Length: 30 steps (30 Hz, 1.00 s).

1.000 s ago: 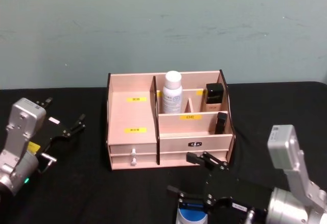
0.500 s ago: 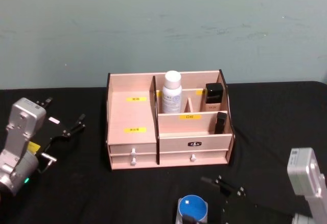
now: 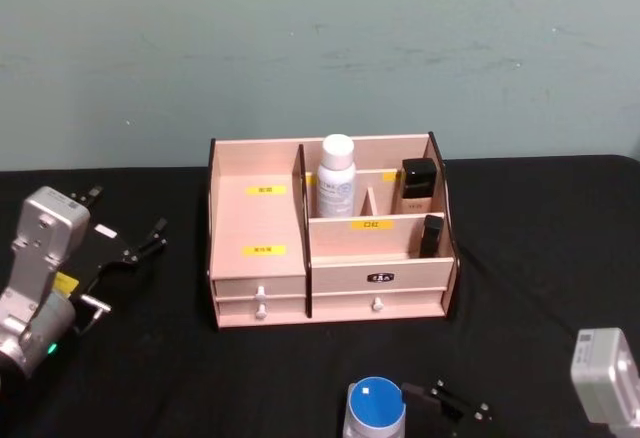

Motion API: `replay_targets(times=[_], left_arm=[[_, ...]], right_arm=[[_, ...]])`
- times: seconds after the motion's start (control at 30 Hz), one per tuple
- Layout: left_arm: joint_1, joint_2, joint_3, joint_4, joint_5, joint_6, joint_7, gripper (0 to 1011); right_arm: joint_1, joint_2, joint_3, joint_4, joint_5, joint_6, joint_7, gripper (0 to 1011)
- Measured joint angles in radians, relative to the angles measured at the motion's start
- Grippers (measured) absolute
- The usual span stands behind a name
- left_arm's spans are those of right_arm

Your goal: Pick up the facial cleanser and watermelon frost from the table and place them into the tiered storage box.

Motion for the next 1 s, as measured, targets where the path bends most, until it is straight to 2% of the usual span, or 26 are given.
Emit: replay_targets(times=[0.23, 0.5, 0.7, 1.0], left_arm=[[0.000, 0.000, 0.000, 0.000, 0.000, 0.000, 0.000, 1010], [0.000, 0.000, 0.000, 0.000, 0.000, 0.000, 0.000, 1010], [0.000, 0.000, 0.000, 0.000, 0.000, 0.000, 0.000, 1010], [0.000, 0.000, 0.000, 0.000, 0.000, 0.000, 0.000, 1010]], right_arm=[[-0.028, 0.000, 0.032, 0.004, 0.006, -0.022, -0.004, 1003], [-0.052, -0.017, 0.080, 0.038, 0.029, -0.059, -0.002, 1003], [-0.053, -0.034, 0.088, 0.063, 0.033, -0.064, -0.003, 1003], [-0.001, -0.071, 0.072, 0.132, 0.034, -0.052, 0.007, 1002]])
